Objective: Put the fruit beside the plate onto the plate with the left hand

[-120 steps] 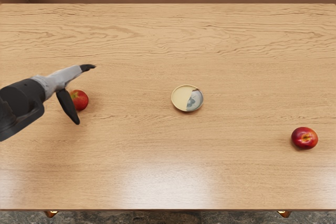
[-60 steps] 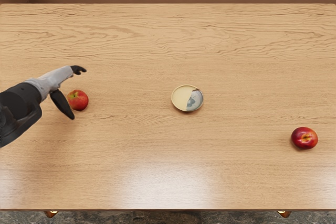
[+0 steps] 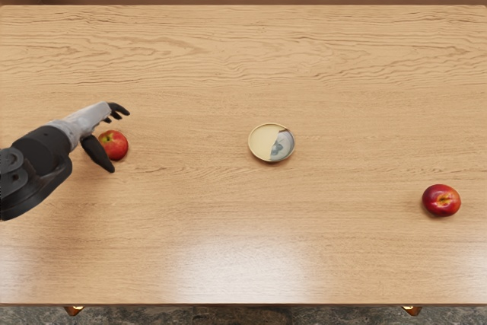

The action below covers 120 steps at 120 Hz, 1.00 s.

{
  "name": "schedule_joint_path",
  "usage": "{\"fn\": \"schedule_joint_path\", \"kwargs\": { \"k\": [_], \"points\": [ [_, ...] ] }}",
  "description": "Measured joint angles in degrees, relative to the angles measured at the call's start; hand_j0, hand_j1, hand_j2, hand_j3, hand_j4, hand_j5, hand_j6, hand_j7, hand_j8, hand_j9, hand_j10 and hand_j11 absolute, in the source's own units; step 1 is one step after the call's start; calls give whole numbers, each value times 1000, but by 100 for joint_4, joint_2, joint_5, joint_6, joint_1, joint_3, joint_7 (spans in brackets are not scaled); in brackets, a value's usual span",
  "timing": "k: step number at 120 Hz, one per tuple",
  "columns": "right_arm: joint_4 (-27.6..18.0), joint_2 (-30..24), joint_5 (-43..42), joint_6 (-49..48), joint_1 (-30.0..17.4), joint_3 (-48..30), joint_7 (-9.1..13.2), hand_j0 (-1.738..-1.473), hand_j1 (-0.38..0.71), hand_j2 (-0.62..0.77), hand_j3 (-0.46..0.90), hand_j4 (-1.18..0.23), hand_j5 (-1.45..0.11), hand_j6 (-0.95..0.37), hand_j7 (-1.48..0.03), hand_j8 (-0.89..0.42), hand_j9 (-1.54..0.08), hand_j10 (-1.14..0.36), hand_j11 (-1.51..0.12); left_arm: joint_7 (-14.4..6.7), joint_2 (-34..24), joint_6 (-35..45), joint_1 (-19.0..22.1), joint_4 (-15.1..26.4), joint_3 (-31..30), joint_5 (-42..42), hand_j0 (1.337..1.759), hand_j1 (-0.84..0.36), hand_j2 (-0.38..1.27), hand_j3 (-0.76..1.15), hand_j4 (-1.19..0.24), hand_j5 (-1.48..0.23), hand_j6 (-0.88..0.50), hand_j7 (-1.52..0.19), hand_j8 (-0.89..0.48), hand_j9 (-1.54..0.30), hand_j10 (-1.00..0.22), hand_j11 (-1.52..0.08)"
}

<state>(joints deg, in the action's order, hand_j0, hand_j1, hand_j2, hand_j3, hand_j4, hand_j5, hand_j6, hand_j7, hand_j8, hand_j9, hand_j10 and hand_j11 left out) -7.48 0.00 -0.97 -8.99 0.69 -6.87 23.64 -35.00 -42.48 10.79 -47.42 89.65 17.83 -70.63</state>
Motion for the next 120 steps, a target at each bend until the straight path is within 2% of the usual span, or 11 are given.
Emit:
{"fn": "schedule_joint_path", "kwargs": {
  "k": [120],
  "points": [
    [0, 0, -2, 2, 19, 1, 0, -1658, -349, 0, 0, 0, 0, 0, 0, 0, 0, 0, 0, 0, 132, 11, -4, -250, -118, -8, 1658, -119, 84, 0, -396, -511, -397, -511, -397, -511, -396, -511]
  ]
}}
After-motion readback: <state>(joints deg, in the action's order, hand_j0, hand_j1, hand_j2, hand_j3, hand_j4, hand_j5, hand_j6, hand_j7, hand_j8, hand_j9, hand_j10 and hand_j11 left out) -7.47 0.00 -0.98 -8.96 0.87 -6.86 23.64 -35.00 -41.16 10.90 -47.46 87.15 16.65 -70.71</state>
